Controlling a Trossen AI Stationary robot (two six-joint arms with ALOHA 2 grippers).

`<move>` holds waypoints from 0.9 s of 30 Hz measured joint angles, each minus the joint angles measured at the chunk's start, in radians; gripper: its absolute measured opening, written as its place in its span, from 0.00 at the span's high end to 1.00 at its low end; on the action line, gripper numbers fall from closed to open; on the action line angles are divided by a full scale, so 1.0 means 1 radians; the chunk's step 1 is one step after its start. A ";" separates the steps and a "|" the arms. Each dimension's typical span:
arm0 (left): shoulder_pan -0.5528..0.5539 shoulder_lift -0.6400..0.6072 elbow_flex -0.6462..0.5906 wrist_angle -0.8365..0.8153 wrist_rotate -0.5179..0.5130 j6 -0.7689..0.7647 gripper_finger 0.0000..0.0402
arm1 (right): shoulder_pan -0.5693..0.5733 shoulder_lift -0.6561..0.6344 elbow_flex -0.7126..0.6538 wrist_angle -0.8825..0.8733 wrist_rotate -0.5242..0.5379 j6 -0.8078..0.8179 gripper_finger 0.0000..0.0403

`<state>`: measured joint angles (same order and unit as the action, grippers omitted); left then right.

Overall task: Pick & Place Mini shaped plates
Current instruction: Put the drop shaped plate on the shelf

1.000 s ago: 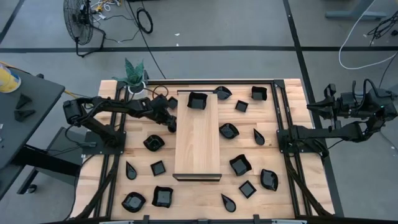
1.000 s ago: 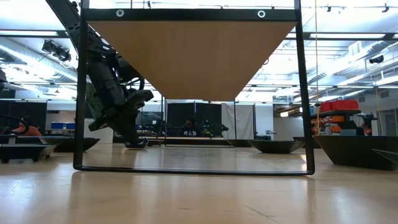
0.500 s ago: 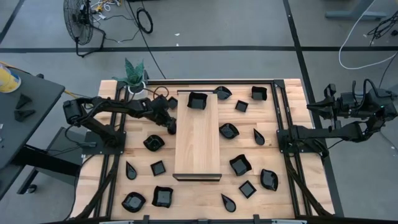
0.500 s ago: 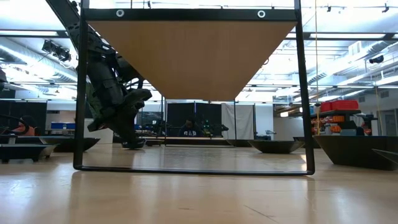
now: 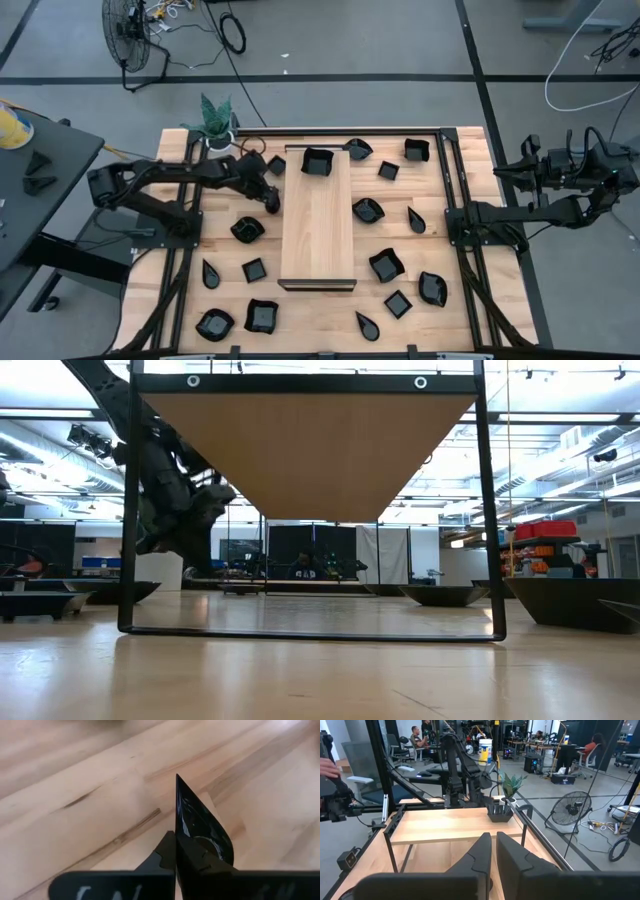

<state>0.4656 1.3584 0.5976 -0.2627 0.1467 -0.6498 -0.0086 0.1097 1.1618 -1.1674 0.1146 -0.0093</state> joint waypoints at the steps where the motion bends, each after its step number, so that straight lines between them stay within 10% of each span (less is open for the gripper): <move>1: 0.000 -0.017 0.000 -0.006 0.000 0.004 1.00 | 0.000 0.000 0.000 0.000 0.000 0.000 0.92; 27: 0.007 -0.195 0.481 -0.425 -0.060 0.400 1.00 | 0.000 0.000 0.000 0.000 0.000 0.000 0.92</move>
<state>0.4729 1.1633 1.0790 -0.6873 0.0865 -0.2500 -0.0084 0.1099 1.1619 -1.1675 0.1150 -0.0093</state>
